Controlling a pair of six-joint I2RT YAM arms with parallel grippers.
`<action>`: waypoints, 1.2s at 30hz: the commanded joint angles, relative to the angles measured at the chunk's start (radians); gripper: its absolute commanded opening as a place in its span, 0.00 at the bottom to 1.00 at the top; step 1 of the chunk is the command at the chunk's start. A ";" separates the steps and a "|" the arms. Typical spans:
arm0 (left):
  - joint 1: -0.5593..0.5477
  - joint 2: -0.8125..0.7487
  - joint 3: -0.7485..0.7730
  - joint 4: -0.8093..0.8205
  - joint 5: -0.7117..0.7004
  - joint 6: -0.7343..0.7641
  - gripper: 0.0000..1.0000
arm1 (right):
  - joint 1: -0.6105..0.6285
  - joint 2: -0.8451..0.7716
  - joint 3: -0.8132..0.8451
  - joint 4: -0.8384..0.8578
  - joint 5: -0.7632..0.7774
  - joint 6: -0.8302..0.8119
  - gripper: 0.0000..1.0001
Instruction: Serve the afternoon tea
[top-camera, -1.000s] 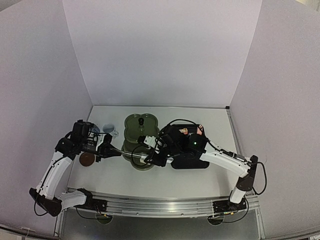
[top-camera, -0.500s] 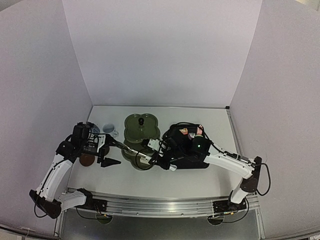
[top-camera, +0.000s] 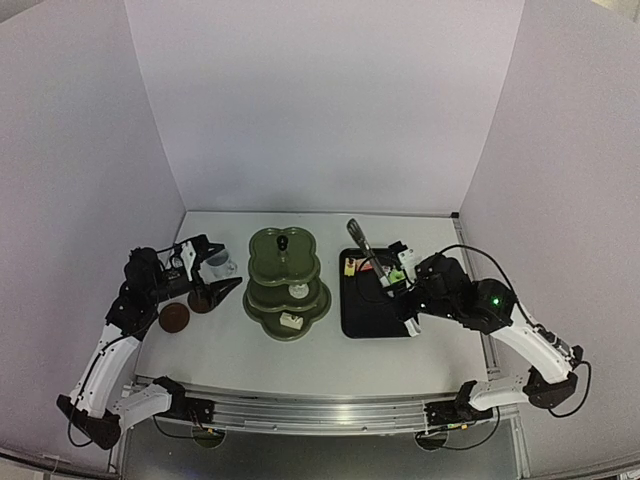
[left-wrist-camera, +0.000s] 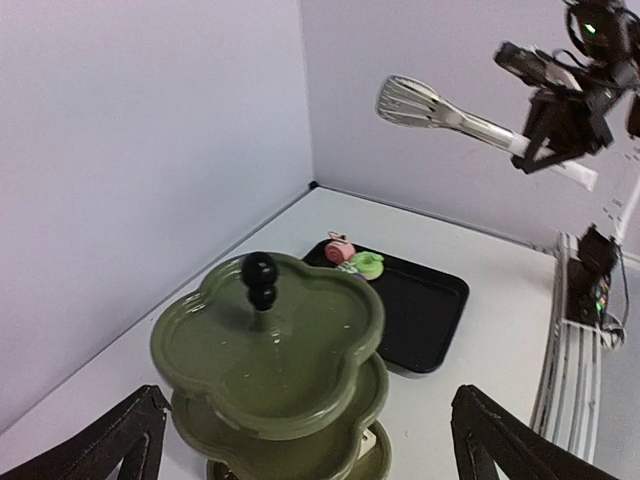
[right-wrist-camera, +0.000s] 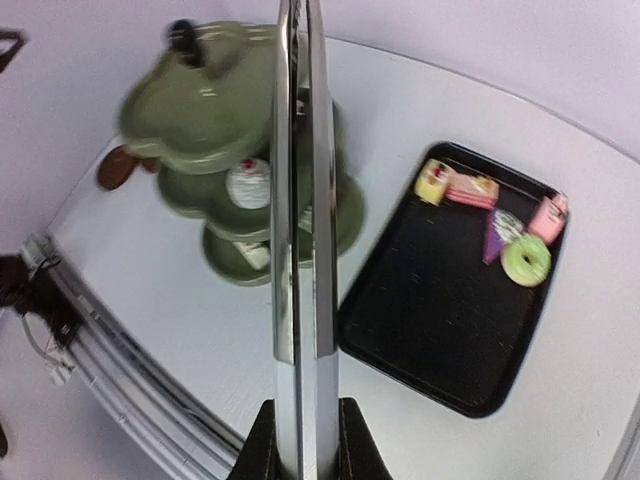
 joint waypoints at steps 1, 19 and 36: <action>0.000 0.014 -0.035 0.100 -0.278 -0.217 1.00 | -0.086 0.078 -0.047 -0.151 0.139 0.194 0.00; 0.000 -0.017 -0.163 0.050 -0.472 -0.191 0.99 | -0.231 0.479 -0.184 -0.113 -0.077 0.318 0.02; 0.000 0.000 -0.175 0.100 -0.478 -0.162 1.00 | -0.257 0.571 -0.197 -0.096 0.002 0.347 0.19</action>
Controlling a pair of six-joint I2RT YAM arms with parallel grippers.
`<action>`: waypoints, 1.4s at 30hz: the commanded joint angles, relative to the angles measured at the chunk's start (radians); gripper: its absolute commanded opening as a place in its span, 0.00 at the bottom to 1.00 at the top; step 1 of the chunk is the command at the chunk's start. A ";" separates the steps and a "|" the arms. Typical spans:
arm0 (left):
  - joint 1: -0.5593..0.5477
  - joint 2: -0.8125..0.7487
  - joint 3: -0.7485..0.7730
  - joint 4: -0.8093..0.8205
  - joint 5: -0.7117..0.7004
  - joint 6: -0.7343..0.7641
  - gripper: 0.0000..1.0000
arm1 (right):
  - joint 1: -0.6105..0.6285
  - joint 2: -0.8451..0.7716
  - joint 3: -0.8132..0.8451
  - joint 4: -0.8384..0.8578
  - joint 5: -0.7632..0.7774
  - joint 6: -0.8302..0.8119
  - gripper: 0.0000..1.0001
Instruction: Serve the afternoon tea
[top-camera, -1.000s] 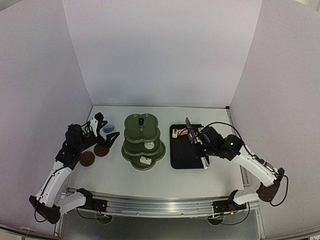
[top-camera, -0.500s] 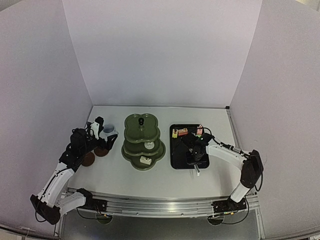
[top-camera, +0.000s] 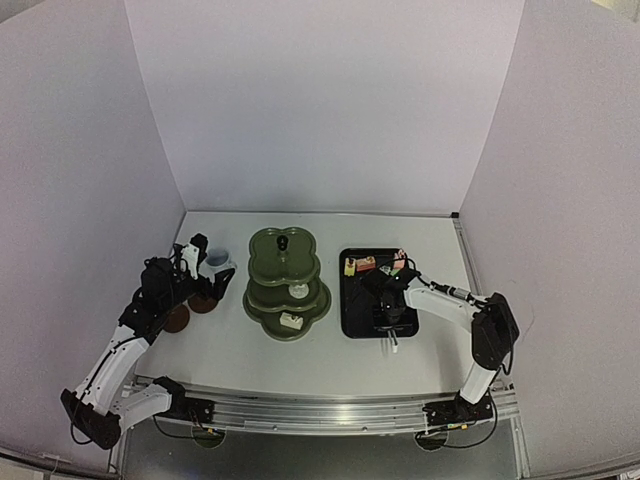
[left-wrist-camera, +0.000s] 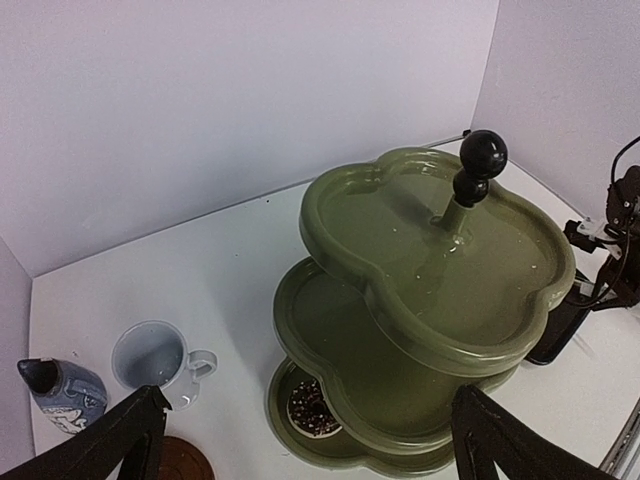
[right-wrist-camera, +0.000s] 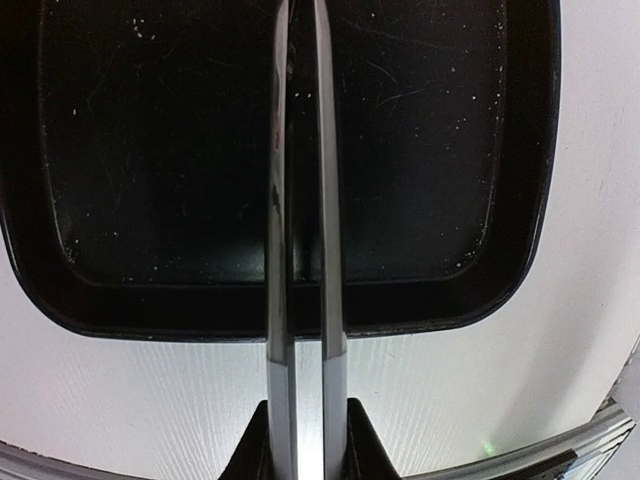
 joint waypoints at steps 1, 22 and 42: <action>0.000 0.001 0.001 0.059 -0.010 0.019 1.00 | -0.010 0.022 0.015 0.004 0.042 0.019 0.20; 0.000 -0.010 -0.013 0.080 -0.026 0.045 1.00 | -0.035 0.045 0.055 0.038 0.039 0.051 0.29; -0.001 -0.017 -0.026 0.093 -0.034 0.040 1.00 | -0.085 0.115 0.129 0.075 0.036 -0.001 0.02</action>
